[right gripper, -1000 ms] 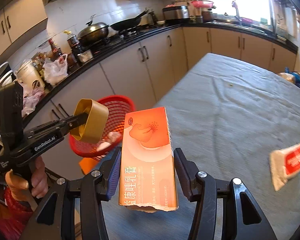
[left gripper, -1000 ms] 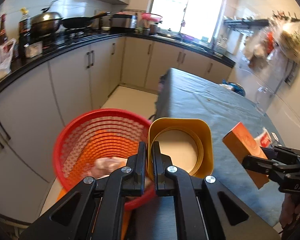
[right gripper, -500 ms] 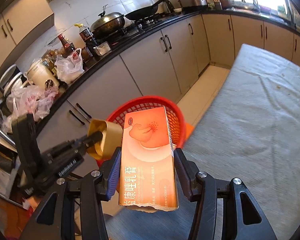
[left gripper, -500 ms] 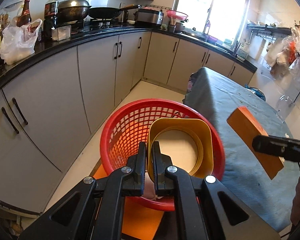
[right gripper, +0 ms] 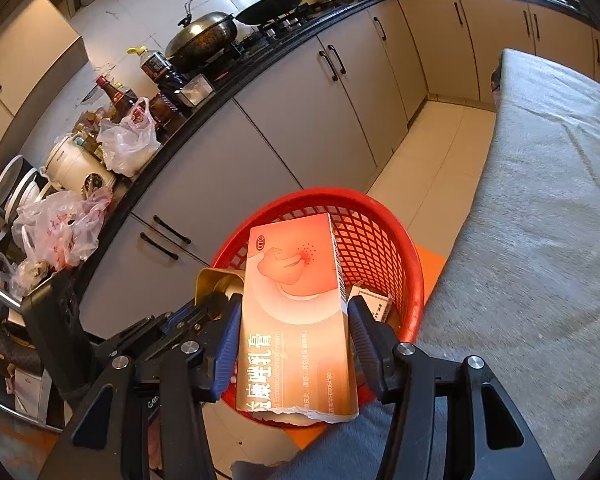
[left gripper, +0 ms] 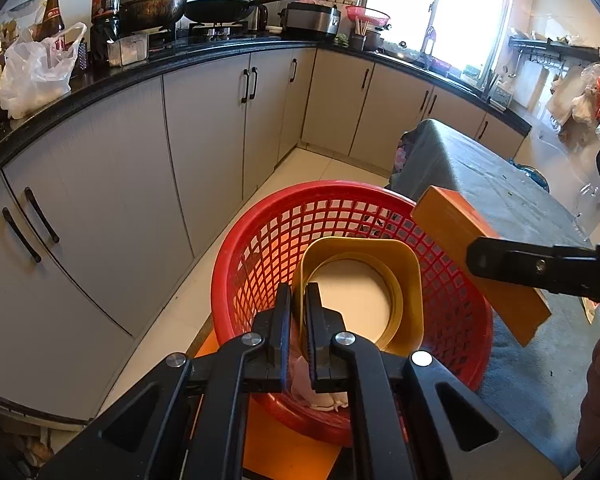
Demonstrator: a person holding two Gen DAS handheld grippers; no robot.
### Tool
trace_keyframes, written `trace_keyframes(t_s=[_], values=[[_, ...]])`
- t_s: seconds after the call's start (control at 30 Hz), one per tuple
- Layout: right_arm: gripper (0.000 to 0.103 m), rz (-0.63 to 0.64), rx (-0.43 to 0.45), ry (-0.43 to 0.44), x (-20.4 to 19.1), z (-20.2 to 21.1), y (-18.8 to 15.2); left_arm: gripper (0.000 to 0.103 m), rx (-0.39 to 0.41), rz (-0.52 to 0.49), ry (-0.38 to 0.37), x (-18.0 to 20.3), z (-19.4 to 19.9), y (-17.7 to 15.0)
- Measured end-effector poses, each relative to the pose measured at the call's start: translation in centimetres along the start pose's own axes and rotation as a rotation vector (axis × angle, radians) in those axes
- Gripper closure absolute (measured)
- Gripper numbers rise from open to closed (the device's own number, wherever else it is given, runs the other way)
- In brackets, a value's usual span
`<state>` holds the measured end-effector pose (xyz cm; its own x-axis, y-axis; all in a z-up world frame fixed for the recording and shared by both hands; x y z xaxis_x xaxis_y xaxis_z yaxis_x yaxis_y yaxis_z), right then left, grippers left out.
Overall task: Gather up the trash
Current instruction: 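Carry the yellow container and orange box over the red basket, then open both grippers to drop the container and box into the basket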
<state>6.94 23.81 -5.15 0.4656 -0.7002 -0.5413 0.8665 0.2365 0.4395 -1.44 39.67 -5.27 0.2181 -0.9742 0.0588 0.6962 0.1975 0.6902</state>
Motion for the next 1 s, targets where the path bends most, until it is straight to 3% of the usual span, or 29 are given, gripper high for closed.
trace_keyframes(t_s=[0.33, 0.63, 0.77, 1.0], values=[[0.045, -0.027, -0.025, -0.013, 1.3, -1.9, 0.7, 0.097, -0.024, -0.018, 0.009, 0.4, -1.5, -0.1], [0.042, -0.025, -0.020, -0.012, 1.1, -2.0, 0.9, 0.090, -0.012, -0.023, 0.010, 0.5, -1.2, 0.2], [0.041, -0.020, -0.007, -0.009, 1.0, -1.3, 1.0, 0.072, 0.003, -0.022, 0.018, 0.6, -0.6, 0.4], [0.041, -0.027, 0.024, 0.008, 0.9, 0.7, 0.9, 0.062, 0.020, -0.018, 0.015, 1.1, 0.4, 0.6]])
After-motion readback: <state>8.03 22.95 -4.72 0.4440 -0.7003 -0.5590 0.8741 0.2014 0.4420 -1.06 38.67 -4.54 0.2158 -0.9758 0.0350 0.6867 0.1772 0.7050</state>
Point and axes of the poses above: each gripper's, at about its wrist camera, not at the fingertips, and z roughly against the way its jaws point, x to its right, y to its top, the point moved 10 cm from there along -z, roughly the way its jaws point, and after that the axes turned 8 degrees about -z, right-handed, at the moved point
